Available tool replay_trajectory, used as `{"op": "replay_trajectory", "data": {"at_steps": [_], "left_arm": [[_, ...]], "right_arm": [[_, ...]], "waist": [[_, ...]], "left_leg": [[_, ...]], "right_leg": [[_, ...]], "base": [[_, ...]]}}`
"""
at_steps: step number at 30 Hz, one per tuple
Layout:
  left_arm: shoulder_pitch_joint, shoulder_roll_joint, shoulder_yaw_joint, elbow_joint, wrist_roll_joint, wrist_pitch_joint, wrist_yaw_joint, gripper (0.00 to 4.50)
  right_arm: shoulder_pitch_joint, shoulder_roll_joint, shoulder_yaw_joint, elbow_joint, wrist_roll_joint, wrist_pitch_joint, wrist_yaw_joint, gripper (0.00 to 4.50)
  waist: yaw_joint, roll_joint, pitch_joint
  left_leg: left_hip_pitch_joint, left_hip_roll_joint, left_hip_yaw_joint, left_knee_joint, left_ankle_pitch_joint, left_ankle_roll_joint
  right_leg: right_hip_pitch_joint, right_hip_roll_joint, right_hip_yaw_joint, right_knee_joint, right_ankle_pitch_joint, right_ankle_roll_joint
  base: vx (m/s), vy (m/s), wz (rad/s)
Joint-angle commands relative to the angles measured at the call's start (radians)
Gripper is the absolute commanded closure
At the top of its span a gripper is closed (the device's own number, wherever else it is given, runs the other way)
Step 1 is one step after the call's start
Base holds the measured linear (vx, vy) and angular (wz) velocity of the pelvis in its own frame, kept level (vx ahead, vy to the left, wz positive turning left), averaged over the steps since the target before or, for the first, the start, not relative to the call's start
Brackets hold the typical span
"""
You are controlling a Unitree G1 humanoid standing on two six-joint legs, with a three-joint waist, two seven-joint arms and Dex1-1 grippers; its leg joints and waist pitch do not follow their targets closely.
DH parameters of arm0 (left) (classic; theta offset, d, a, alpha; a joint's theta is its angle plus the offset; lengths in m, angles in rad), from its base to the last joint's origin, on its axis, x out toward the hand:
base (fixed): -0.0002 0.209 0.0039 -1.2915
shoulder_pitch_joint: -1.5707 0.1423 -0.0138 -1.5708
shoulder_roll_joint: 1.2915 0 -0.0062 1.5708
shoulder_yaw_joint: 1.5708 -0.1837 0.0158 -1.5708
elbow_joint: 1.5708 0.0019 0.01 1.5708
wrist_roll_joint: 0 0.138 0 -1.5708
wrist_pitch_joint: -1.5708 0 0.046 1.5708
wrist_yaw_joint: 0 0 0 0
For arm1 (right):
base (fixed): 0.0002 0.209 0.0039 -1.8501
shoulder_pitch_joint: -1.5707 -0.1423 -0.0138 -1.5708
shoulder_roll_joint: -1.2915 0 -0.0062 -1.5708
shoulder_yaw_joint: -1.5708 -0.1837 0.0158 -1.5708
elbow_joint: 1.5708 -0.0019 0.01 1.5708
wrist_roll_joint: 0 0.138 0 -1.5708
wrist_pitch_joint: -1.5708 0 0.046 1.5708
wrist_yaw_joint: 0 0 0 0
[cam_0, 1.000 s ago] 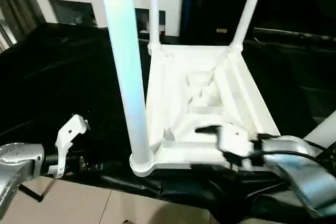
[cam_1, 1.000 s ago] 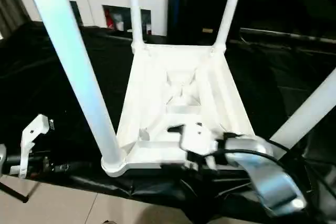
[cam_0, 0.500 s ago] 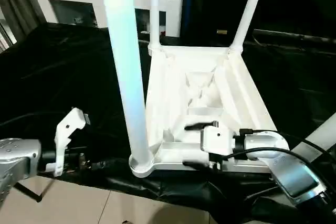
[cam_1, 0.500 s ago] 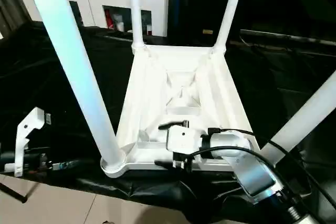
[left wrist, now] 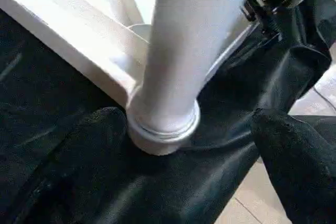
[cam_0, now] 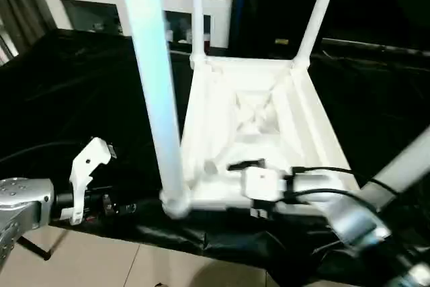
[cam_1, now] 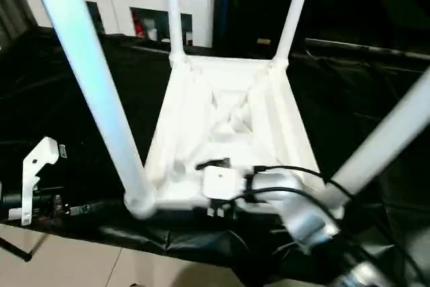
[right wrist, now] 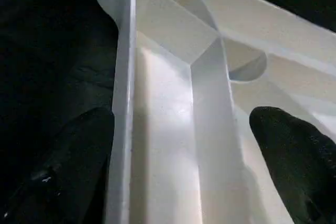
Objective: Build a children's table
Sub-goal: Rotate table base
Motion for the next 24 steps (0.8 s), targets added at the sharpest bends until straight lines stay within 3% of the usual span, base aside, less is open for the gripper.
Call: {"op": "replay_trajectory", "data": {"at_steps": [1,2,3,6,9,12,13,19,22,24], "left_arm": [[-0.010,0.000,0.000,0.003,0.020,-0.017,0.015,0.09],[-0.010,-0.001,0.000,0.004,0.022,-0.020,0.017,0.09],[-0.012,-0.001,-0.001,0.007,0.029,-0.026,0.023,0.09],[-0.028,-0.018,-0.004,0.030,0.052,-0.063,0.046,0.09],[-0.048,-0.036,-0.014,0.053,0.086,-0.094,0.080,0.09],[-0.079,-0.069,-0.016,0.081,0.111,-0.128,0.127,0.09],[-0.083,-0.077,-0.017,0.074,0.107,-0.128,0.131,0.09],[-0.099,-0.096,-0.012,0.082,0.121,-0.124,0.173,0.09],[-0.133,-0.130,-0.002,0.117,0.138,-0.119,0.235,0.09],[-0.173,-0.179,0.006,0.163,0.165,-0.151,0.303,0.09]], "right_arm": [[-0.042,0.027,-0.007,0.040,-0.017,-0.013,-0.053,0.00],[-0.047,0.035,-0.009,0.048,-0.017,-0.014,-0.060,0.00],[-0.059,0.054,-0.012,0.071,-0.020,-0.020,-0.078,0.00],[-0.104,0.090,-0.020,0.156,-0.048,-0.056,-0.136,0.00],[-0.131,0.100,-0.026,0.223,-0.063,-0.080,-0.172,0.00],[-0.165,0.114,-0.036,0.310,-0.077,-0.115,-0.230,0.00],[-0.179,0.114,-0.031,0.349,-0.092,-0.132,-0.242,0.00],[-0.196,0.100,-0.049,0.401,-0.085,-0.168,-0.245,0.00],[-0.202,0.089,-0.053,0.414,-0.092,-0.190,-0.259,0.00],[-0.199,0.094,-0.069,0.420,-0.064,-0.207,-0.247,0.00]], "waist": [[0.000,0.011,-0.046],[-0.001,0.007,-0.046],[-0.003,0.010,-0.046],[-0.004,0.007,-0.046],[0.000,0.011,-0.048],[0.005,0.010,-0.049],[0.008,0.011,-0.051],[0.015,0.008,-0.052],[0.017,0.010,-0.052],[0.015,0.005,-0.052]], "left_leg": [[0.027,0.056,-0.039,-0.084,-0.449,-0.057],[0.025,0.056,-0.039,-0.083,-0.447,-0.056],[0.023,0.056,-0.040,-0.085,-0.446,-0.060],[0.026,0.055,-0.039,-0.084,-0.458,-0.067],[0.030,0.055,-0.037,-0.082,-0.448,-0.072],[0.025,0.055,-0.037,-0.083,-0.436,-0.073],[0.029,0.054,-0.035,-0.081,-0.434,-0.075],[0.026,0.055,-0.033,-0.079,-0.408,-0.059],[0.029,0.054,-0.032,-0.078,-0.419,-0.062],[0.024,0.053,-0.033,-0.079,-0.420,-0.059]], "right_leg": [[0.008,-0.059,0.050,-0.088,-0.364,-0.173],[0.007,-0.060,0.050,-0.087,-0.357,-0.176],[0.009,-0.060,0.049,-0.084,-0.349,-0.179],[0.006,-0.061,0.050,-0.086,-0.353,-0.182],[0.006,-0.060,0.051,-0.083,-0.328,-0.188],[0.010,-0.060,0.050,-0.079,-0.300,-0.188],[0.008,-0.060,0.050,-0.080,-0.293,-0.191],[0.011,-0.059,0.050,-0.077,-0.267,-0.192],[0.009,-0.056,0.049,-0.079,-0.274,-0.191],[0.014,-0.058,0.049,-0.079,-0.292,-0.185]], "base": [[0.000,0.000,0.00],[0.000,0.000,0.00],[0.000,0.000,0.00],[0.000,0.000,0.00],[0.000,0.000,0.00],[0.000,0.000,0.00],[0.000,0.000,0.00],[0.000,0.000,0.00],[0.000,0.000,0.00],[0.000,0.000,0.00]]}}
